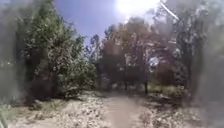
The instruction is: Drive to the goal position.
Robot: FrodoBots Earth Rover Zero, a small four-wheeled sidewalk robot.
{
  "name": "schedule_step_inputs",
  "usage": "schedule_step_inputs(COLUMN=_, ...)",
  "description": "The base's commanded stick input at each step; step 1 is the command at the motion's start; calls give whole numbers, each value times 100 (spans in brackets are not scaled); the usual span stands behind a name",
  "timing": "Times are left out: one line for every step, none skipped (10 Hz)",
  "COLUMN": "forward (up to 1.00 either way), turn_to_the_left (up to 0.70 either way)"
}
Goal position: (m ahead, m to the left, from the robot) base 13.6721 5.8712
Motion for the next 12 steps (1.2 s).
schedule_step_inputs(forward=85, turn_to_the_left=0)
schedule_step_inputs(forward=85, turn_to_the_left=0)
schedule_step_inputs(forward=85, turn_to_the_left=0)
schedule_step_inputs(forward=85, turn_to_the_left=0)
schedule_step_inputs(forward=85, turn_to_the_left=0)
schedule_step_inputs(forward=85, turn_to_the_left=0)
schedule_step_inputs(forward=85, turn_to_the_left=0)
schedule_step_inputs(forward=85, turn_to_the_left=0)
schedule_step_inputs(forward=85, turn_to_the_left=0)
schedule_step_inputs(forward=85, turn_to_the_left=0)
schedule_step_inputs(forward=85, turn_to_the_left=0)
schedule_step_inputs(forward=85, turn_to_the_left=0)
